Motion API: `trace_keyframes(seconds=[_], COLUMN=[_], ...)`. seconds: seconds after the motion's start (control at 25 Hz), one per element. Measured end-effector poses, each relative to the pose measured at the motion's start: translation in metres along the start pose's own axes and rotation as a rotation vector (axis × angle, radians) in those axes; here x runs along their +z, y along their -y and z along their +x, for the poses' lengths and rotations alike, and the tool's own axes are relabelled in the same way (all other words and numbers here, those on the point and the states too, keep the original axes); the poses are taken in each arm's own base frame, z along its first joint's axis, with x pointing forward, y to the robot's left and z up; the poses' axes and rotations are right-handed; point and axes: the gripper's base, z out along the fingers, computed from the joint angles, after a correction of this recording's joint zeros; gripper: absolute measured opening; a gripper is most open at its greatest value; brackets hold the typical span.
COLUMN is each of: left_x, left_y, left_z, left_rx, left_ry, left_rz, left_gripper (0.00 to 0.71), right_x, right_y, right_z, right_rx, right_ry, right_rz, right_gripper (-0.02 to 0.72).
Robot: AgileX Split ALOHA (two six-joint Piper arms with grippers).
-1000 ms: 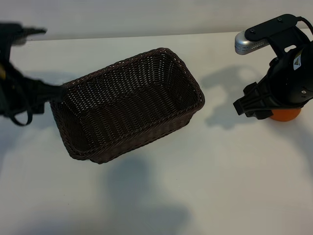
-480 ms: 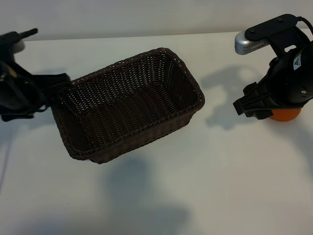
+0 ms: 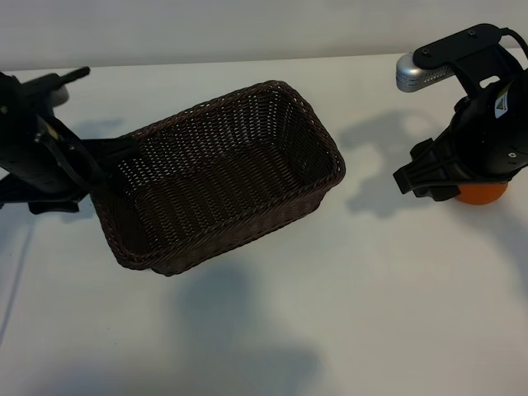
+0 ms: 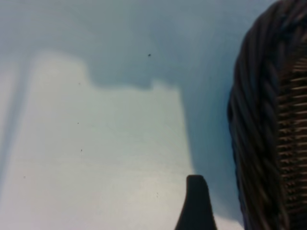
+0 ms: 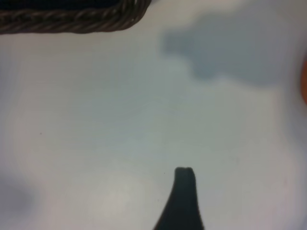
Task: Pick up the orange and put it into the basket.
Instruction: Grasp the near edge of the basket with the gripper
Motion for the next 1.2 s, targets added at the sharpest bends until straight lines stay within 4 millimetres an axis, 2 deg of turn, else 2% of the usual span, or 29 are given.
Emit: trace_keyframes(seconds=[0.24, 0.72, 1.2], left_x=[0.02, 0.045, 0.048], left_y=[0.002, 0.005, 0.007], left_z=[-0.001, -0.001, -0.004], left_rx=[-0.014, -0.006, -0.012], left_ry=[-0.041, -0.079, -0.057], left_rz=[-0.008, -0.011, 0.009], left_gripper=[0.557, 0.556, 0.545], right_x=[0.0, 0.0, 0.0], right_y=[0.0, 0.0, 0.0], right_z=[0.0, 0.0, 0.0], right_rx=[0.0, 0.0, 0.0], right_ry=[0.0, -0.001, -0.002], right_rz=[0.0, 0.0, 0.0], right_gripper=[0.595, 0.595, 0.595])
